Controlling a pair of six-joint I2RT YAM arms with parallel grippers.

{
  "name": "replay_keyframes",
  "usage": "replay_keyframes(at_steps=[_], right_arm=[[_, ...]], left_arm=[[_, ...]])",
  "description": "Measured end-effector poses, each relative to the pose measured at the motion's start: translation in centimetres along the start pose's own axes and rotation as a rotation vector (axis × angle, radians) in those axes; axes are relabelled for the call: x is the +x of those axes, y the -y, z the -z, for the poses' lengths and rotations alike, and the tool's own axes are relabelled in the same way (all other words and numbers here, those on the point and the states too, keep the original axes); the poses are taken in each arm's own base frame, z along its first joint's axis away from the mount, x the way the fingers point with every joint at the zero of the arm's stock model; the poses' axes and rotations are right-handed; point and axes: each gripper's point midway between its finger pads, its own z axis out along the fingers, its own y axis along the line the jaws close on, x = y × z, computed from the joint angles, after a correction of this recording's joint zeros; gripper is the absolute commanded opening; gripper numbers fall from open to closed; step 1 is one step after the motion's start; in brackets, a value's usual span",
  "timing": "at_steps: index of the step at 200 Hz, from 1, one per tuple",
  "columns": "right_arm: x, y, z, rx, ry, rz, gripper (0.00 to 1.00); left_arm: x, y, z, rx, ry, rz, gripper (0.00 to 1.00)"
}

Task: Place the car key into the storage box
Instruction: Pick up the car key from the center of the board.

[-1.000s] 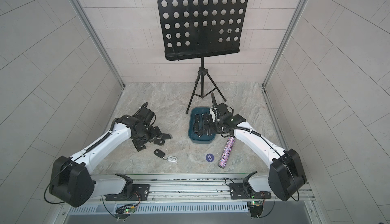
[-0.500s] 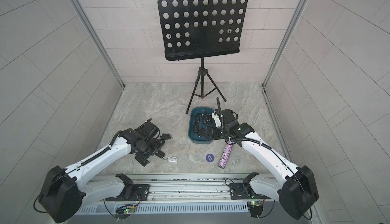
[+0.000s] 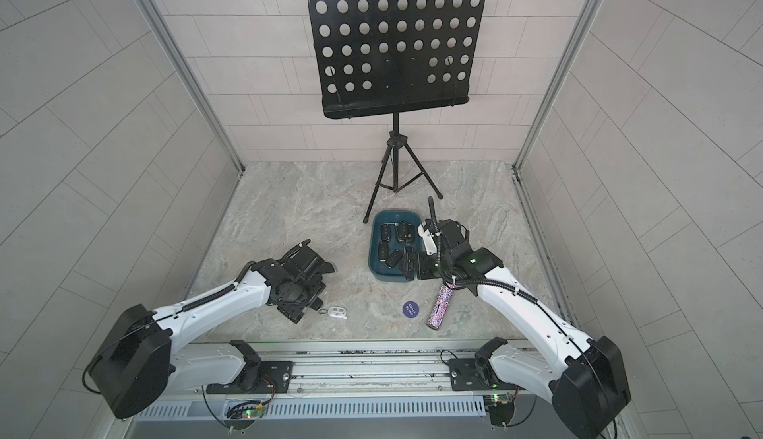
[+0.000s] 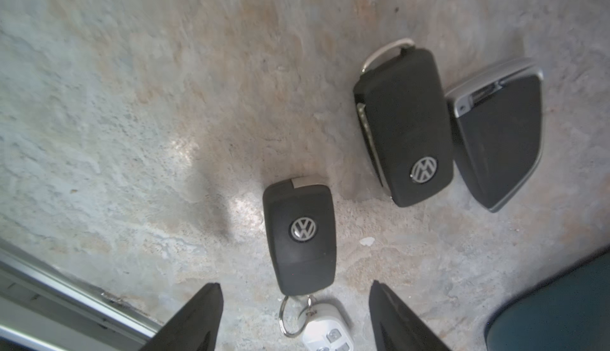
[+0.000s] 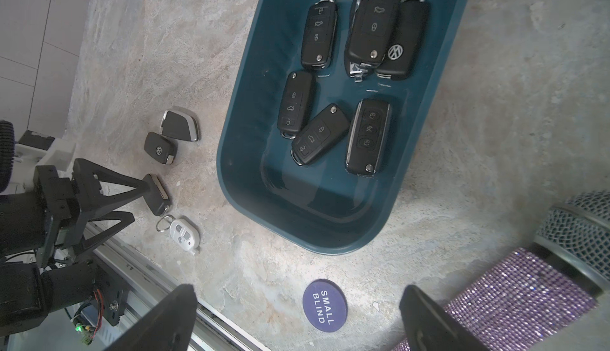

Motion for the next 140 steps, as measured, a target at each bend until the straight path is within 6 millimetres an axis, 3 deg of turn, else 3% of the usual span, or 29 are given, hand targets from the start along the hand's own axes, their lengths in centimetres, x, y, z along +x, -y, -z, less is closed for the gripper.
replay_keyframes(at_steps=[72, 140], right_arm=[[0.3, -1.2, -0.1, -0.071, -0.026, -0.001, 1.00], [0.6, -1.8, -0.2, -0.105, -0.040, -0.006, 1.00]], left_arm=[[-0.1, -0.2, -2.3, -0.059, 0.011, 0.004, 0.67], [-0.2, -0.6, -2.7, -0.102, 0.019, -0.006, 0.47]])
